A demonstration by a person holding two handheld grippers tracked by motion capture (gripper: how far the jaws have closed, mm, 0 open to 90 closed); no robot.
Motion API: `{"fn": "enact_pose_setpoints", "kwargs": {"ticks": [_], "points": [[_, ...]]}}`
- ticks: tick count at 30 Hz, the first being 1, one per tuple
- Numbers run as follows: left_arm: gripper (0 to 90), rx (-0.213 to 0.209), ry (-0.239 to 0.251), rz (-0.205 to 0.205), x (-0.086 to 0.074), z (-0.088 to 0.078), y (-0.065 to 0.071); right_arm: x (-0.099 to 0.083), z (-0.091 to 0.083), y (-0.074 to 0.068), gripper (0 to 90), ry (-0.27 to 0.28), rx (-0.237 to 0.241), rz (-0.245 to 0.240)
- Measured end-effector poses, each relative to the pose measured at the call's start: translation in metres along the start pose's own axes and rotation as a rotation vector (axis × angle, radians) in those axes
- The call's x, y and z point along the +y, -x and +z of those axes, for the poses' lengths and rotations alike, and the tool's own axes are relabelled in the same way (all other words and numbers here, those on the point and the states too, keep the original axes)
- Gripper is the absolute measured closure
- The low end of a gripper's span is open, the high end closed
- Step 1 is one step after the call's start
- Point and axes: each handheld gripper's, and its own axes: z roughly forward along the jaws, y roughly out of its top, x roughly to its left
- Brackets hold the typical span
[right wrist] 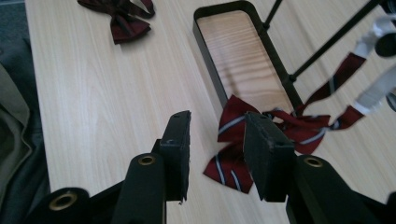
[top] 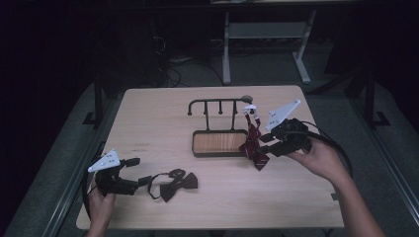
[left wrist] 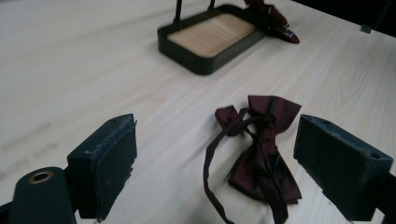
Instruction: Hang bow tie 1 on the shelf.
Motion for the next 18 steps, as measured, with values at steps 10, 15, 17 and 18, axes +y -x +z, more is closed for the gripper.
{"fn": "enact_pose_setpoints", "kwargs": {"ticks": [10, 15, 17, 18], "points": [[12.8, -0.002, -0.012, 0.004, 0.005, 0.011, 0.008, -0.028, -0.006, -0.002, 55.1, 0.008, 0.000, 0.048], [12.8, 0.015, -0.015, -0.009, 0.006, 0.011, 0.007, -0.042, -0.005, -0.005, 52.5, 0.021, -0.008, 0.071], [13.0, 0.046, -0.009, -0.004, 0.006, 0.013, 0.007, -0.047, -0.004, -0.005, 51.8, 0.011, 0.000, 0.086], [13.1, 0.058, -0.022, -0.006, 0.006, 0.014, 0.007, -0.050, -0.003, -0.006, 51.7, 0.013, -0.002, 0.091]]}}
